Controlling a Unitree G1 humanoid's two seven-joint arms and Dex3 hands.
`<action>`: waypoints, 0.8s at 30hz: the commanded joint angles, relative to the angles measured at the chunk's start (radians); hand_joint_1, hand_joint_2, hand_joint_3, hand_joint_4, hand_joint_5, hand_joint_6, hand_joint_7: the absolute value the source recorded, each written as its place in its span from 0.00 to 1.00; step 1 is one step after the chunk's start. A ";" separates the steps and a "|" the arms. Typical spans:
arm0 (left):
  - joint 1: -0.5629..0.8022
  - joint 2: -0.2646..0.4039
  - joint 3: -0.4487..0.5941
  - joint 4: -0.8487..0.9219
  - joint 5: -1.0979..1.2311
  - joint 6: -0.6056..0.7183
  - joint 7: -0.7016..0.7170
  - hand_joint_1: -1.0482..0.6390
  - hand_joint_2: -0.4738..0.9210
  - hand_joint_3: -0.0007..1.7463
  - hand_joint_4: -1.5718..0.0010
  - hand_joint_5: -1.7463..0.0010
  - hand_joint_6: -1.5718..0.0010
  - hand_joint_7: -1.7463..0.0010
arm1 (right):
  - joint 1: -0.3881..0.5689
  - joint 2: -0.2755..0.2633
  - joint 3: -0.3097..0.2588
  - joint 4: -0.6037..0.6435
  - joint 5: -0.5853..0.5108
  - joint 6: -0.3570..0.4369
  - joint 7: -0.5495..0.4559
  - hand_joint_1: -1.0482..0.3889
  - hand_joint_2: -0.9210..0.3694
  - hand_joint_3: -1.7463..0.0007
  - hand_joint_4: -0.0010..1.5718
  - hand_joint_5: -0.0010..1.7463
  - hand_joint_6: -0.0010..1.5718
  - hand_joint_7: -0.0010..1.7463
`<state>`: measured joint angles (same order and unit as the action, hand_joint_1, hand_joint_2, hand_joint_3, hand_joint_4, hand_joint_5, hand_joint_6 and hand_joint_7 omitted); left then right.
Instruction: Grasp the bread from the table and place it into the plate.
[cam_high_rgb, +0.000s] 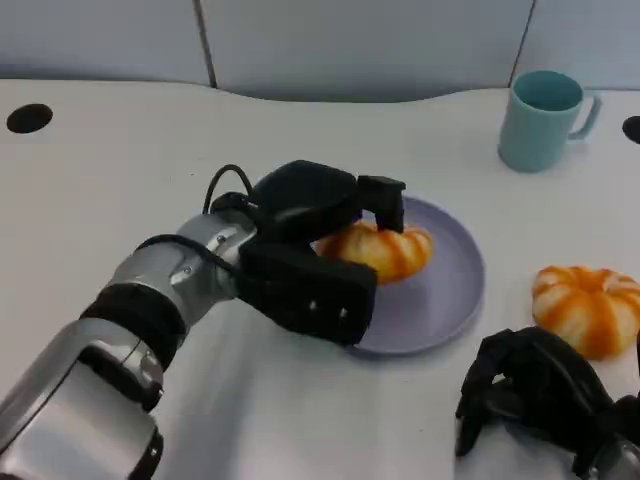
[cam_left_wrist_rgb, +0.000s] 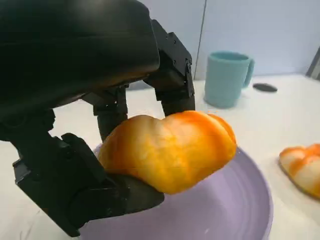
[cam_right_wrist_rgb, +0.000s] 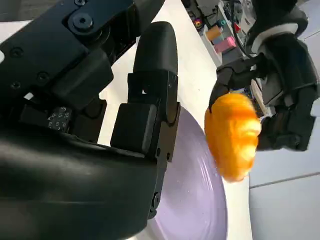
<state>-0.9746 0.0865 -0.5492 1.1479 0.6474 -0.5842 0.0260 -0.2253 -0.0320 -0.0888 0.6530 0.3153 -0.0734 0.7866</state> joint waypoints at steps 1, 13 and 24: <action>-0.024 0.007 0.010 -0.012 -0.018 0.038 -0.092 0.43 0.84 0.36 0.67 0.36 0.65 0.68 | 0.017 -0.006 -0.001 0.001 0.004 -0.003 0.002 0.00 0.30 1.00 1.00 0.36 1.00 0.24; -0.021 0.032 -0.024 -0.077 0.016 0.116 -0.177 0.12 1.00 0.17 1.00 0.86 1.00 0.79 | 0.007 -0.010 0.001 0.012 0.000 -0.001 -0.002 0.00 0.31 1.00 1.00 0.35 1.00 0.24; 0.157 0.108 0.122 -0.171 -0.158 0.010 -0.157 0.07 1.00 0.16 0.98 0.99 0.99 0.91 | -0.013 -0.018 -0.009 0.047 0.001 -0.019 0.005 0.00 0.30 1.00 1.00 0.35 1.00 0.24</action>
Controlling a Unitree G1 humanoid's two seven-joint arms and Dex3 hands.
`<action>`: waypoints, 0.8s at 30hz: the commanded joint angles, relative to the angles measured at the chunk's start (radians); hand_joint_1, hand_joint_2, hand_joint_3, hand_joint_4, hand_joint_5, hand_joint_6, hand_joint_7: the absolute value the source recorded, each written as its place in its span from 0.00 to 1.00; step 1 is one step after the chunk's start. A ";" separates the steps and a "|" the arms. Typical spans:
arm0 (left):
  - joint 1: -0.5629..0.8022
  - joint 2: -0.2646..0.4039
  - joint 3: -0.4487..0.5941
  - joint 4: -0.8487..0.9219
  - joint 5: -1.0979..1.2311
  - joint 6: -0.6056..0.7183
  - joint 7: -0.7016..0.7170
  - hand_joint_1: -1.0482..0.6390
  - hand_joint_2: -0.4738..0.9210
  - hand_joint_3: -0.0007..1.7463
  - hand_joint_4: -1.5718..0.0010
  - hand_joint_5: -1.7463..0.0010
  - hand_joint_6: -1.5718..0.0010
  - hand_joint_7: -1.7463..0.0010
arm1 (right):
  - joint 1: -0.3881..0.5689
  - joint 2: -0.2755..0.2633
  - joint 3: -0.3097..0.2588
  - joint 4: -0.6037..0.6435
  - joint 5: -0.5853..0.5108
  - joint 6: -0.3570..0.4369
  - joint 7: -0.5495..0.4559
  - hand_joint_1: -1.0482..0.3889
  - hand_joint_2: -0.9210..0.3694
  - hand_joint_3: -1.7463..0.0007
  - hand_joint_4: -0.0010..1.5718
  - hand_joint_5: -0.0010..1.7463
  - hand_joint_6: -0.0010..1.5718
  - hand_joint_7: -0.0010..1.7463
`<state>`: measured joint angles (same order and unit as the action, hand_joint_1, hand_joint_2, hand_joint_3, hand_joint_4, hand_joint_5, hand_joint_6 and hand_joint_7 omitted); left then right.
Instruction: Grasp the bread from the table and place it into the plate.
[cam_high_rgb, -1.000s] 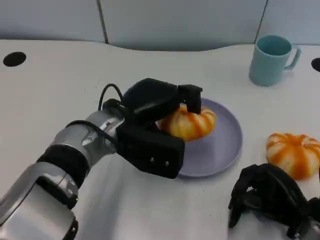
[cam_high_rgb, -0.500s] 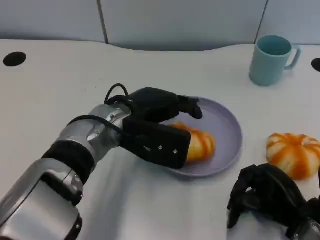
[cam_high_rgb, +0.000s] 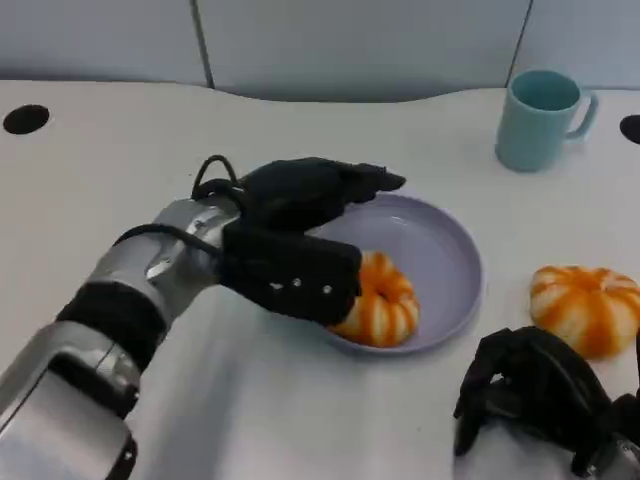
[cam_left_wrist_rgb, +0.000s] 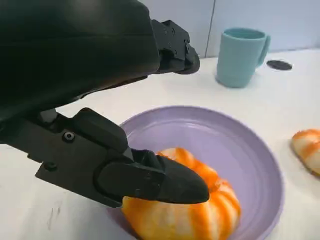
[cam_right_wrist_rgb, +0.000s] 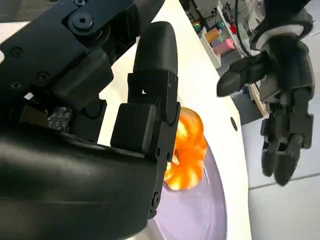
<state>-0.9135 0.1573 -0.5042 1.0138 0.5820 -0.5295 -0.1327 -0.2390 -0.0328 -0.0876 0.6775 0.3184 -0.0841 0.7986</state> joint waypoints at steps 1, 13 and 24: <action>0.122 0.040 0.104 -0.051 -0.130 -0.056 -0.011 0.08 1.00 0.16 0.97 0.99 0.98 0.91 | -0.001 -0.017 -0.011 0.026 -0.003 -0.012 -0.007 0.00 0.30 1.00 1.00 0.35 1.00 0.24; 0.557 -0.044 0.440 -0.452 -0.815 0.044 -0.354 0.14 1.00 0.16 0.81 0.66 0.73 0.94 | -0.012 -0.020 -0.019 0.048 -0.008 -0.022 0.006 0.00 0.29 1.00 1.00 0.35 1.00 0.23; 0.996 -0.165 0.561 -0.944 -1.264 0.468 -0.410 0.25 1.00 0.16 0.64 0.15 0.68 0.26 | -0.016 -0.013 -0.019 0.052 -0.010 -0.024 0.000 0.00 0.29 1.00 1.00 0.35 1.00 0.23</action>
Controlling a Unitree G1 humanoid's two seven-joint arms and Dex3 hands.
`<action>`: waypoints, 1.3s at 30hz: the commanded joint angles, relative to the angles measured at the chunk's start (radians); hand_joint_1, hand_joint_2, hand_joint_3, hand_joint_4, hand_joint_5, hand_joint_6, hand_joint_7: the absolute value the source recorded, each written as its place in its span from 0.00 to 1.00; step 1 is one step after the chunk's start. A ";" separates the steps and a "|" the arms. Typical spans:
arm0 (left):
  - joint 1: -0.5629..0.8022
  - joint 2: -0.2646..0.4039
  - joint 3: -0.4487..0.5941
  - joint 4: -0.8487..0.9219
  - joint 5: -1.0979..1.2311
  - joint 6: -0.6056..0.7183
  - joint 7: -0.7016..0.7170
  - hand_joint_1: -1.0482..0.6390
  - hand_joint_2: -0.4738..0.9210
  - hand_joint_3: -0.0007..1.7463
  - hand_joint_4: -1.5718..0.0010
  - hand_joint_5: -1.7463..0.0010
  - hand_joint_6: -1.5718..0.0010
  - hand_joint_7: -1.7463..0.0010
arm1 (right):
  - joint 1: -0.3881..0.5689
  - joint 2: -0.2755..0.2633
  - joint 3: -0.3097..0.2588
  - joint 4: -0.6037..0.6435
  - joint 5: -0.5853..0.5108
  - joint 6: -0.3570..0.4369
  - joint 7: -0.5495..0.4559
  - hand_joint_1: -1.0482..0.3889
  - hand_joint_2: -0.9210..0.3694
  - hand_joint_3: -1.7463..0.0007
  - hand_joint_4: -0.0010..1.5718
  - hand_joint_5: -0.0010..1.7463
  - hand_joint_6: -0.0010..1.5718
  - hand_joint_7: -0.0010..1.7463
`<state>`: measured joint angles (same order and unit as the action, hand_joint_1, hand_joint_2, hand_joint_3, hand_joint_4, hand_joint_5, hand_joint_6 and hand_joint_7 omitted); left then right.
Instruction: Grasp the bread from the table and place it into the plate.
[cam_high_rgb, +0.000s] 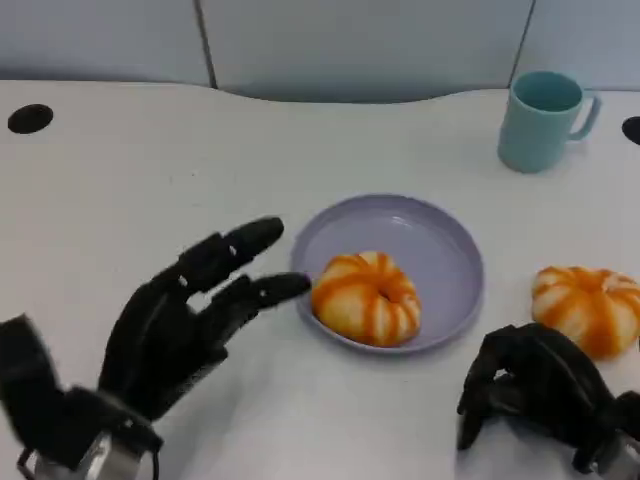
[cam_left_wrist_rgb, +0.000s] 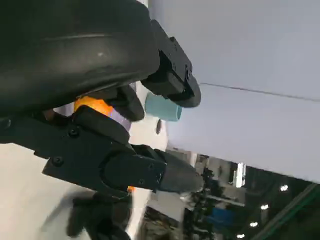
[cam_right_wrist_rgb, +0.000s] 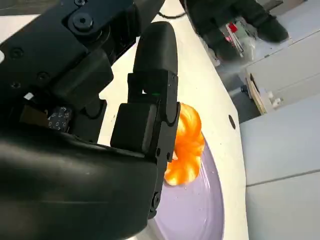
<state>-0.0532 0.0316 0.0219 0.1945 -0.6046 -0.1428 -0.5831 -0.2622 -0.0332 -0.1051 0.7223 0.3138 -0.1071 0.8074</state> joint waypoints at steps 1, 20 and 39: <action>0.162 -0.049 0.041 -0.149 -0.086 0.099 0.053 0.25 1.00 0.16 0.63 0.11 0.69 0.21 | 0.007 -0.012 -0.001 0.008 -0.008 -0.008 -0.009 0.00 0.29 1.00 1.00 0.35 1.00 0.23; 0.287 -0.115 0.112 -0.125 -0.035 0.137 0.060 0.30 1.00 0.21 0.52 0.00 0.68 0.00 | 0.027 -0.032 -0.007 0.012 -0.025 -0.043 -0.006 0.00 0.28 1.00 1.00 0.36 1.00 0.25; 0.217 -0.124 0.148 -0.047 -0.012 0.096 0.028 0.28 1.00 0.18 0.53 0.00 0.70 0.00 | -0.004 -0.040 -0.011 0.070 -0.031 -0.079 0.006 0.00 0.24 0.99 1.00 0.35 1.00 0.24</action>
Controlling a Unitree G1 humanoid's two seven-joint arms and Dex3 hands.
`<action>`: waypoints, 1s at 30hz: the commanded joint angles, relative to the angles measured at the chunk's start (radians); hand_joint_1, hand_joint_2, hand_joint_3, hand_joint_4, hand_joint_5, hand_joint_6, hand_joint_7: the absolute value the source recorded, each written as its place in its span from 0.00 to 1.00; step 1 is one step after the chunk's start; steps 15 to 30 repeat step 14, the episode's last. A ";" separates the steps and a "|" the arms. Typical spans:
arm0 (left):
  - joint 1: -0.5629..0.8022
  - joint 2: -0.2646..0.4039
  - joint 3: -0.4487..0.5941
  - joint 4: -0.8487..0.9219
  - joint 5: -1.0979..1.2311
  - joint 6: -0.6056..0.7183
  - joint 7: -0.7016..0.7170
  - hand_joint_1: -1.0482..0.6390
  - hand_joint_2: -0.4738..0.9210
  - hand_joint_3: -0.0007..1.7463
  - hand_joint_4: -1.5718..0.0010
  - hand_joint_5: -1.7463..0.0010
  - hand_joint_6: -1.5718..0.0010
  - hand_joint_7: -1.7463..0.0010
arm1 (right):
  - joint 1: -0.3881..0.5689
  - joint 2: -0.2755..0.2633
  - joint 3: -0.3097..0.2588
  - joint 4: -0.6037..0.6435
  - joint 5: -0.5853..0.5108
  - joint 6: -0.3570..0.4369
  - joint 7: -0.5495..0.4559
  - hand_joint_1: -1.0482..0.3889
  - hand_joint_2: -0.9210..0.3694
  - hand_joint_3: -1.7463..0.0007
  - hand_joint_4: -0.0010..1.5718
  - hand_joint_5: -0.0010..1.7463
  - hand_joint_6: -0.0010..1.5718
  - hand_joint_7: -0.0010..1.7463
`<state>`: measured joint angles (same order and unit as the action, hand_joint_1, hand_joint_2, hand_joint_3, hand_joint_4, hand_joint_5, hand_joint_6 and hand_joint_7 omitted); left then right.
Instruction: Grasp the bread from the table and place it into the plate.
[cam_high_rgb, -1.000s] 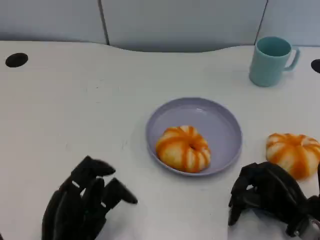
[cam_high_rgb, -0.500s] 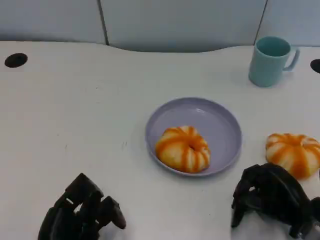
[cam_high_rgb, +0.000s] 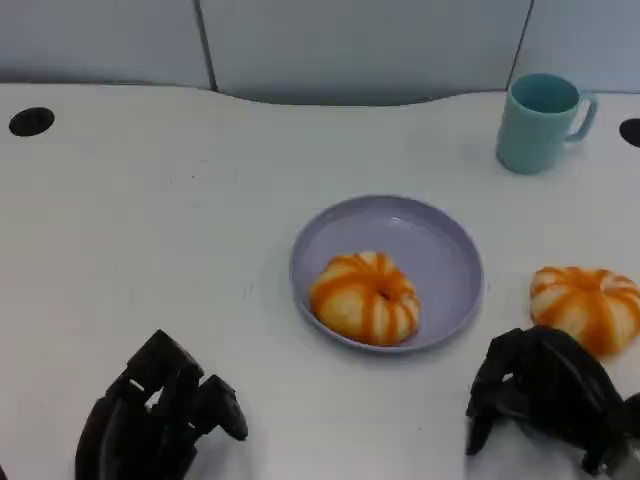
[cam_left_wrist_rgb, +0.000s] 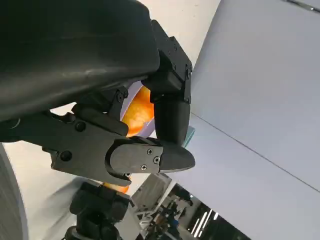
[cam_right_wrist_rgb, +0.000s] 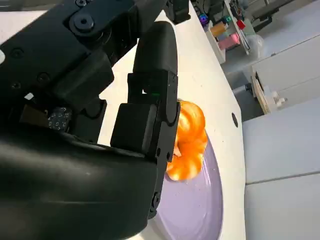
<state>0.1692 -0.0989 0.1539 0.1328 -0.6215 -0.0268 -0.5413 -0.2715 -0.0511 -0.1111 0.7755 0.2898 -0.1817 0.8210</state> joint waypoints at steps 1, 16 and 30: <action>-0.007 0.007 0.016 0.017 0.007 -0.021 -0.015 0.28 1.00 0.18 0.53 0.00 0.70 0.00 | 0.005 -0.023 -0.004 0.016 -0.008 -0.002 -0.010 0.00 0.24 0.99 1.00 0.35 1.00 0.24; -0.025 0.001 0.018 0.040 0.017 -0.029 -0.027 0.29 1.00 0.18 0.53 0.00 0.69 0.00 | -0.012 -0.031 -0.009 0.029 0.005 0.036 -0.004 0.00 0.27 1.00 1.00 0.36 1.00 0.25; -0.025 0.001 0.018 0.040 0.017 -0.029 -0.027 0.29 1.00 0.18 0.53 0.00 0.69 0.00 | -0.012 -0.031 -0.009 0.029 0.005 0.036 -0.004 0.00 0.27 1.00 1.00 0.36 1.00 0.25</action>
